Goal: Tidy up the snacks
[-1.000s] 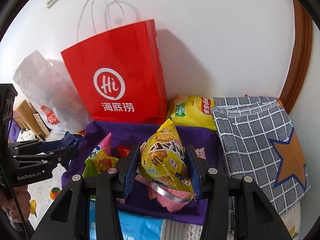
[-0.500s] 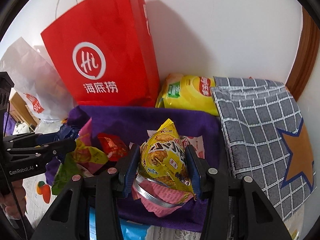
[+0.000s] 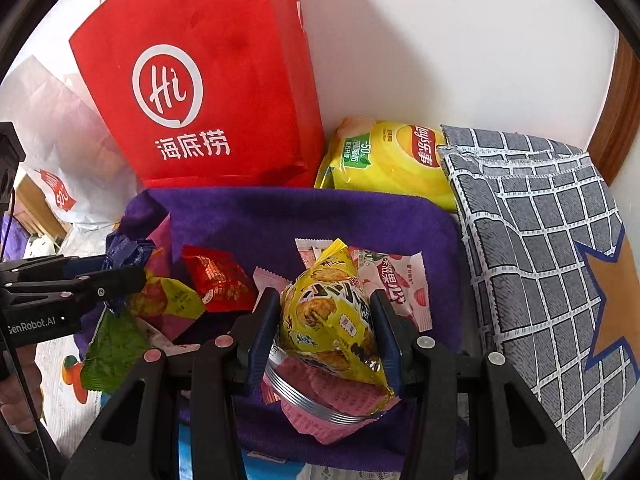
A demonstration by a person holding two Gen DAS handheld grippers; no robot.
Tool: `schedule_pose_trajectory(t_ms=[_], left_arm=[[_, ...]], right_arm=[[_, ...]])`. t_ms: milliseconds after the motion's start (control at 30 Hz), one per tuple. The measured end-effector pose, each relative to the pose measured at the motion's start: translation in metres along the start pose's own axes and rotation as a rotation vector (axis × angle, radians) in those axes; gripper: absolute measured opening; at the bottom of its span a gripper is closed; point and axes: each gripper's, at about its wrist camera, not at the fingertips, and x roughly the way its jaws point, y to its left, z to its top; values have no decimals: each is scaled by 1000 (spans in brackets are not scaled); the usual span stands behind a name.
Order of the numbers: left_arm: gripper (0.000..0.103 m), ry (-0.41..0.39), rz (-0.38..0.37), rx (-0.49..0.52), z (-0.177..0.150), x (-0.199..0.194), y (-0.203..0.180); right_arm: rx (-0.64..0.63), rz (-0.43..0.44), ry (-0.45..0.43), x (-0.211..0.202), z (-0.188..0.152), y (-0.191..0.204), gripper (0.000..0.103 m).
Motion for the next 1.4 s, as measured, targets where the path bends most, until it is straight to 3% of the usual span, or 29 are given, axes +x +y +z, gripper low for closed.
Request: schedule_pose_trajectory(t_ms=[200, 400, 567, 833, 1067, 1400], left_arm=[[42, 3, -8, 4, 0, 1, -2], [43, -15, 0, 8, 1, -1, -3], [61, -41, 1, 12, 2, -14, -6], [64, -93, 20, 64, -4, -51, -21], [64, -123, -5, 59, -31, -99, -34], [66, -186, 47, 77, -103, -177, -56]], right_arm=[[16, -4, 3, -2, 2, -4, 50], [-3, -18, -27, -13, 3, 0, 71], [-19, -22, -56, -26, 5, 5, 72], [26, -18, -108, -69, 1, 4, 72], [31, -71, -131, -124, -20, 10, 72], [40, -102, -162, -203, -77, 21, 72]])
